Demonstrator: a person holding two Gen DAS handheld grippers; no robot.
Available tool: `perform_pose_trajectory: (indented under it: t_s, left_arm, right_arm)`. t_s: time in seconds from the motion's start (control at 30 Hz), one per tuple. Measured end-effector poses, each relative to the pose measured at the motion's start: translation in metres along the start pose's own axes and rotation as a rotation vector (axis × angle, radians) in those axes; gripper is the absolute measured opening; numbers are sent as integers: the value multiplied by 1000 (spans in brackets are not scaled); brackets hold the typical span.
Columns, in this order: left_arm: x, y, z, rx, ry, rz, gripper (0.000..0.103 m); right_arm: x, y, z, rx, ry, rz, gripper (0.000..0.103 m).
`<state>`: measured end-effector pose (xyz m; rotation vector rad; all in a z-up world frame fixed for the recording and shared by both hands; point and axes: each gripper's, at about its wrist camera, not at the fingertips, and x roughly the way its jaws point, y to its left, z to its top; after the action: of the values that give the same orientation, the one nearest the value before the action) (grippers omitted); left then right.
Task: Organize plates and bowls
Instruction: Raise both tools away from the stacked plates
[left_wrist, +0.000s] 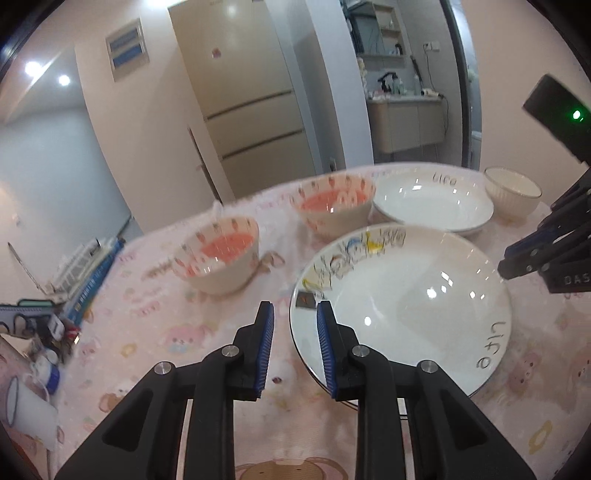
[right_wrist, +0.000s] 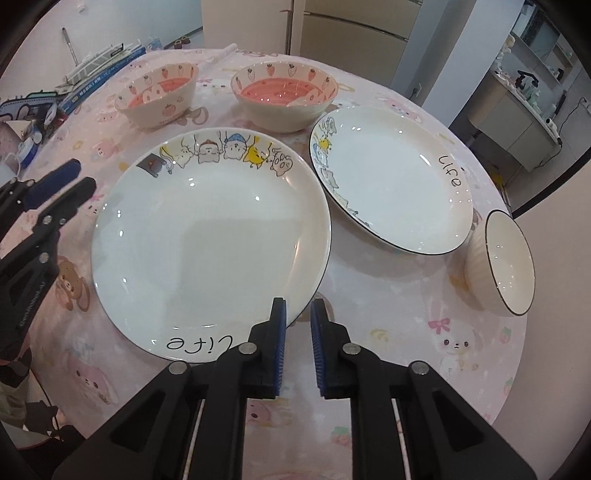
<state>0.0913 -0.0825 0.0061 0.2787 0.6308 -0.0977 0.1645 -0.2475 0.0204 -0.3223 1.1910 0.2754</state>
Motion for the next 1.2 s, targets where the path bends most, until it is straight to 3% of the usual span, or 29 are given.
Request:
perform_pose_trajectory:
  t_s: [0.07,0.1,0.13,0.27,0.4,0.57,0.63,0.8,0.97,1.07,1.2]
  left_arm:
    - [-13,0,7,-5,-38,-2,56]
    - [-19,1,11,-11,-66,-2,80]
    - [-26,3,14,-20,-103,-1,85]
    - [-55,1,22,-29,-236,26,85]
    - [-76,6,28,-76,-316,-36,86]
    - [-96,1,36,-66,-395,-29,93]
    - [-99,-2,41,-67,-404,-30,93]
    - [-99,-2,55,-118,-390,-102,93]
    - [-81,-3,80,-173,-301,-175,93]
    - [-67,-1,92,-217,-246,-211,92]
    - [-33,-1,115,-258,-154,-278,80]
  right_arm:
    - [-8,0,-1,2,-19,2,13]
    - [-13,-1,-2,5,-30,2,13]
    - [-19,-1,-3,6,-43,2,13]
    - [-42,-5,-9,24,-104,-2,13]
    - [-70,-13,-18,53,-184,-7,13]
    - [-104,-30,-25,118,-276,102,13]
    - [-116,-35,-29,142,-329,104,13]
    - [-139,-53,-36,208,-474,67,15]
    - [-147,-76,-32,291,-577,69,16]
    - [-138,-92,-27,353,-581,82,16]
    - [-112,-115,-21,438,-547,131,16]
